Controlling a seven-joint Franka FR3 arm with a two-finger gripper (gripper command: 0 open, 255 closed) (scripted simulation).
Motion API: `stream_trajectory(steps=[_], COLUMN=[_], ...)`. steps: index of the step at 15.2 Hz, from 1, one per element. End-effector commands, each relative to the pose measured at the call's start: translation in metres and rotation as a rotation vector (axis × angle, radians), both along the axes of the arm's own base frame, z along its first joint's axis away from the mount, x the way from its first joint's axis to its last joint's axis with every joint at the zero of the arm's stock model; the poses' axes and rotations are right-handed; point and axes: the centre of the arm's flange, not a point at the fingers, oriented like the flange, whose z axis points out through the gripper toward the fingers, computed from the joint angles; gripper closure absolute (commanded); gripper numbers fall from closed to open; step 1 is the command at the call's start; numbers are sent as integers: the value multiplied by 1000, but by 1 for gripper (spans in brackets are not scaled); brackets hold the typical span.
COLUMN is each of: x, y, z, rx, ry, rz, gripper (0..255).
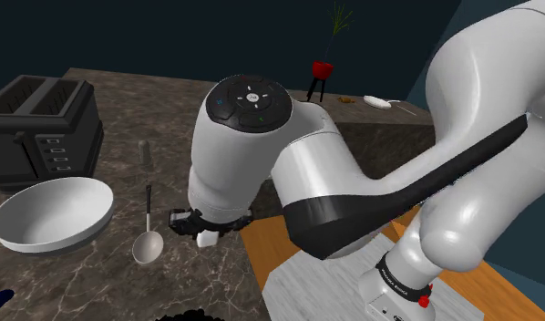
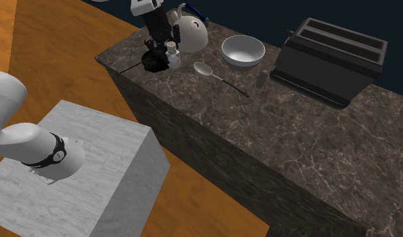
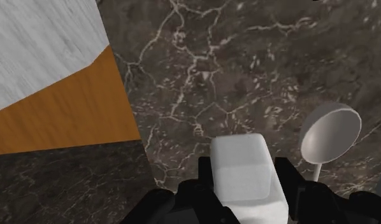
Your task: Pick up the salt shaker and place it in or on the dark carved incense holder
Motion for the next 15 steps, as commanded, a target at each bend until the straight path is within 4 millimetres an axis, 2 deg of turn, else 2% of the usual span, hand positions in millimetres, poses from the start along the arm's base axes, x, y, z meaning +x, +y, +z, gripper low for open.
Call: stream_trajectory(steps=[1, 11, 12, 15], x=[-24, -144, -165, -165], y=[14, 70, 80, 80], z=[0, -2, -2, -18], rx=[0, 0, 0, 0], ry=[0, 0, 0, 0], rz=[-1, -1, -1, -1], gripper=[255, 255, 255, 255])
